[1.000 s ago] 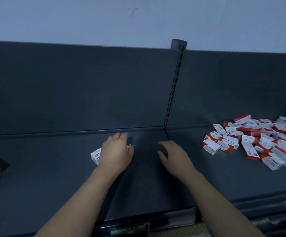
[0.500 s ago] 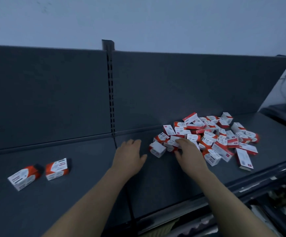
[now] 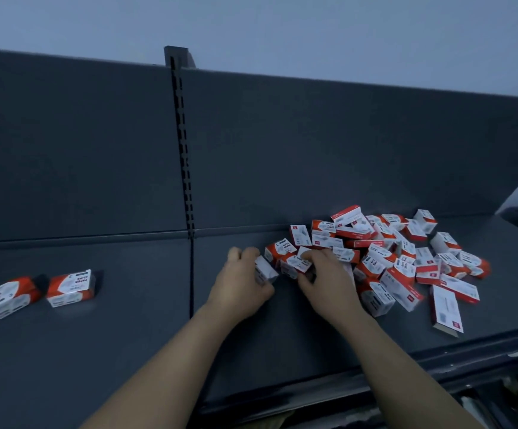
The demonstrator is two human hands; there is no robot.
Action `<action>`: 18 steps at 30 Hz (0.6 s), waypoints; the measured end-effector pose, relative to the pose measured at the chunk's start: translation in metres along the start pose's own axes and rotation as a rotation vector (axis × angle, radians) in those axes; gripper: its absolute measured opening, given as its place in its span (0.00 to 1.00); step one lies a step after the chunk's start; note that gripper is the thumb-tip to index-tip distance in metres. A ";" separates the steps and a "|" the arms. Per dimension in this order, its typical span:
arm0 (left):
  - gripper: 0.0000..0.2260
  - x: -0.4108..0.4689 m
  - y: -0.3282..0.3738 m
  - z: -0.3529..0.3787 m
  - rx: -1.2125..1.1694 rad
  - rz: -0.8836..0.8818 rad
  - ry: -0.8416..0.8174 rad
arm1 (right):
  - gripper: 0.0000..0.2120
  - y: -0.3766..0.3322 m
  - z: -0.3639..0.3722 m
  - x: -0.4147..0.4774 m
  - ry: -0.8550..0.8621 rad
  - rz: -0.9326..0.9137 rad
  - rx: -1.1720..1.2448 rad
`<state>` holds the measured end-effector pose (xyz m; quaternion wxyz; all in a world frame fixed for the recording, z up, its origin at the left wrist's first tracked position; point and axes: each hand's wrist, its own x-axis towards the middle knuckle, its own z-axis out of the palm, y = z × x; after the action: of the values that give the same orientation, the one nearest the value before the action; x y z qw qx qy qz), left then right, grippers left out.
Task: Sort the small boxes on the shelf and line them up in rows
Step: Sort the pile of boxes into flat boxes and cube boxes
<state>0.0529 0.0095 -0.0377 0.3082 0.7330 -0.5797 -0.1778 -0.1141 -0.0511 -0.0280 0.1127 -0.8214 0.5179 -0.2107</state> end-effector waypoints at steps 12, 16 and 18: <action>0.22 -0.060 -0.040 -0.073 -0.108 -0.119 0.292 | 0.14 -0.071 0.026 -0.005 -0.022 -0.142 0.418; 0.31 -0.083 -0.071 -0.105 -0.050 -0.159 0.310 | 0.12 -0.112 0.043 -0.009 -0.088 -0.225 0.486; 0.31 -0.096 -0.090 -0.120 0.006 -0.186 0.335 | 0.12 -0.134 0.053 -0.013 -0.136 -0.230 0.533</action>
<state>0.1687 0.1433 -0.0169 0.3805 0.8037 -0.4505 -0.0792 0.0132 0.0171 -0.0239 0.3341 -0.8285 0.3390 -0.2950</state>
